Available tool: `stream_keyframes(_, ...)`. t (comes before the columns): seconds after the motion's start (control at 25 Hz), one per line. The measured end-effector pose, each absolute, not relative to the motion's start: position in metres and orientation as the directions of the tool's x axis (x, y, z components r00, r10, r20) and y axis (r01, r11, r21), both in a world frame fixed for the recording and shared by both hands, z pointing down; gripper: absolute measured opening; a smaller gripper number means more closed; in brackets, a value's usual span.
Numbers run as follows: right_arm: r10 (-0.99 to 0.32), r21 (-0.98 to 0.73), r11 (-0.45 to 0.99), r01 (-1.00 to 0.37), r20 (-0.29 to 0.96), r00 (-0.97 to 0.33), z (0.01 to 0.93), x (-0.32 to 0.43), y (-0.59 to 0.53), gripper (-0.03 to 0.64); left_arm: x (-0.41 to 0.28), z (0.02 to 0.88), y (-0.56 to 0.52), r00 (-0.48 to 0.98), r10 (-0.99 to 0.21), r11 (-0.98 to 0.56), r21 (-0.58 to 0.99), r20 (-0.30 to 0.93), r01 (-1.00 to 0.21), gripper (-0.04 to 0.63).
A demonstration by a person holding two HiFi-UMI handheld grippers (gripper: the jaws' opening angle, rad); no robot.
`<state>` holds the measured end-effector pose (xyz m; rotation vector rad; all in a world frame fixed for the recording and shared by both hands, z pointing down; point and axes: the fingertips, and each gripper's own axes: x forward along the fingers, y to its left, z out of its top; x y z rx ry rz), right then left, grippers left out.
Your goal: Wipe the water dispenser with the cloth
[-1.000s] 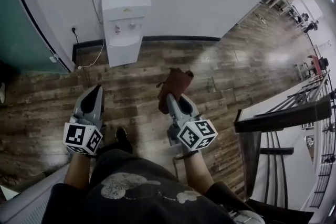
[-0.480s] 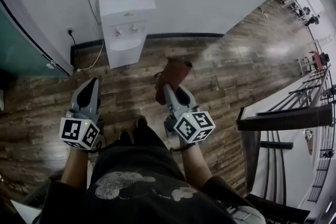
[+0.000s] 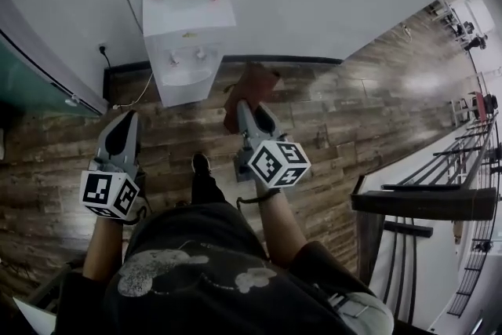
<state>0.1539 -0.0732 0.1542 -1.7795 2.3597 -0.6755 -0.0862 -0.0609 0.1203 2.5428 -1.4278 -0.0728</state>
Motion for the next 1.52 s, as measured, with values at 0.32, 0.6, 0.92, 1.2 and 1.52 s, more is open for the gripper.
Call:
stream_keyframes(0.32, -0.912, -0.361, 0.237, -0.902, 0.237, -0.334, 0.182, 0.171, -0.161, 0.061, -0.059, 0.126, -0.141, 0.508, -0.858, -0.490, 0.175, 0.076, -0.854, 0.018)
stream_keyframes(0.6, -0.910, -0.300, 0.179, -0.937, 0.311, -0.274, 0.226, 0.196, -0.228, 0.061, -0.066, 0.150, -0.206, 0.420, -0.898, -0.393, 0.191, 0.133, -0.900, 0.018)
stream_keyframes(0.92, -0.912, -0.225, 0.171, -0.959, 0.333, -0.240, 0.264, 0.199, -0.289, 0.061, -0.067, 0.176, -0.245, 0.379, -0.912, -0.353, 0.171, 0.159, -0.920, 0.018)
stream_keyframes(1.2, -0.937, -0.105, 0.114, -0.988, 0.318, -0.142, 0.284, 0.199, -0.319, 0.061, -0.067, 0.206, -0.261, 0.414, -0.898, -0.373, 0.240, 0.150, -0.896, 0.018)
stream_keyframes(1.52, -0.948, -0.101, 0.079, -0.992, 0.301, -0.106, 0.286, 0.170, -0.319, 0.061, -0.095, 0.225, -0.273, 0.412, -0.898, -0.357, 0.287, 0.157, -0.889, 0.018)
